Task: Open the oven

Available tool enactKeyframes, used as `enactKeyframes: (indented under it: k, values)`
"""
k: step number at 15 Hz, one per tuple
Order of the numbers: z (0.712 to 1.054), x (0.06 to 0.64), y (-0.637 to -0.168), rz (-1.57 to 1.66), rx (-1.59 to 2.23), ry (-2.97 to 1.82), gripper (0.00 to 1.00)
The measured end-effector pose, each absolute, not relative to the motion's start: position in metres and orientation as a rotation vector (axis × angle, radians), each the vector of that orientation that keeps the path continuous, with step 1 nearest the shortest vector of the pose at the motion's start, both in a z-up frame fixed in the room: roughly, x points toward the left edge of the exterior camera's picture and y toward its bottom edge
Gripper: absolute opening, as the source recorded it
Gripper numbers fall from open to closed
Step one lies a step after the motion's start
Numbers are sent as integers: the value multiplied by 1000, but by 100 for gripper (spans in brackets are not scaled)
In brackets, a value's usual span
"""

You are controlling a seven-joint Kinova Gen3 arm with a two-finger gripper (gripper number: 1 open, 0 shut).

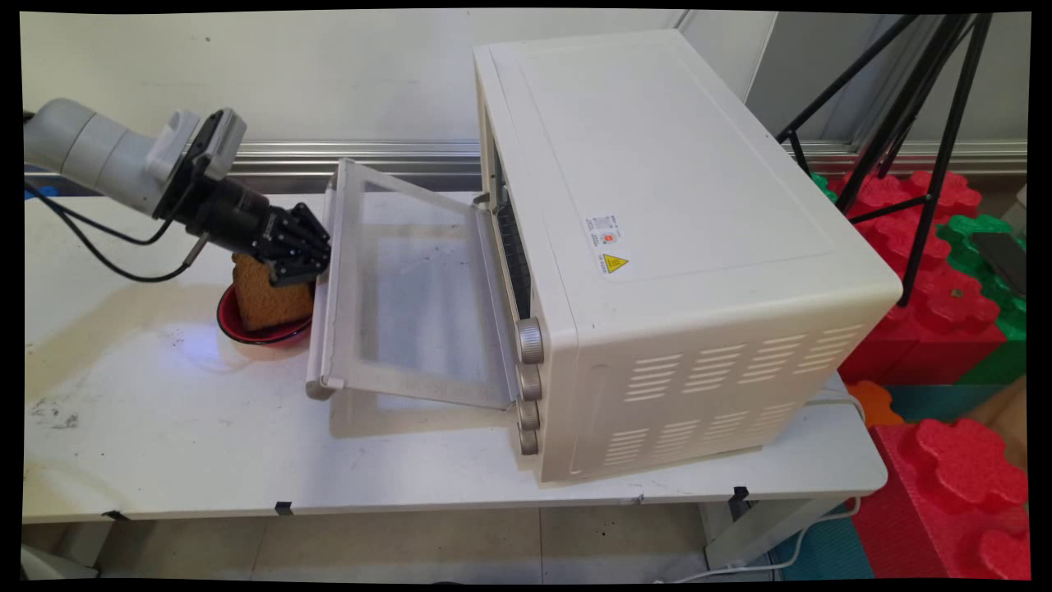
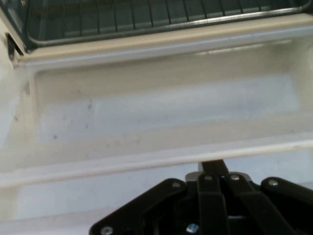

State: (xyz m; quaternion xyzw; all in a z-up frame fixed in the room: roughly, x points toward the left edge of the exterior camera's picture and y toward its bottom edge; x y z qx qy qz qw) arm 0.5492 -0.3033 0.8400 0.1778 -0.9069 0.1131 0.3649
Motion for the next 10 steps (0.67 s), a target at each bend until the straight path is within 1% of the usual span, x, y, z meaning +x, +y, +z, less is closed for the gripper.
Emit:
enactKeyframes:
  k: [7,8,10]
  values:
    - [820,565,-290,294,455,-2371,0]
    - [818,565,-296,285,430,-2378,0]
    - [816,569,-292,288,432,-2383,0]
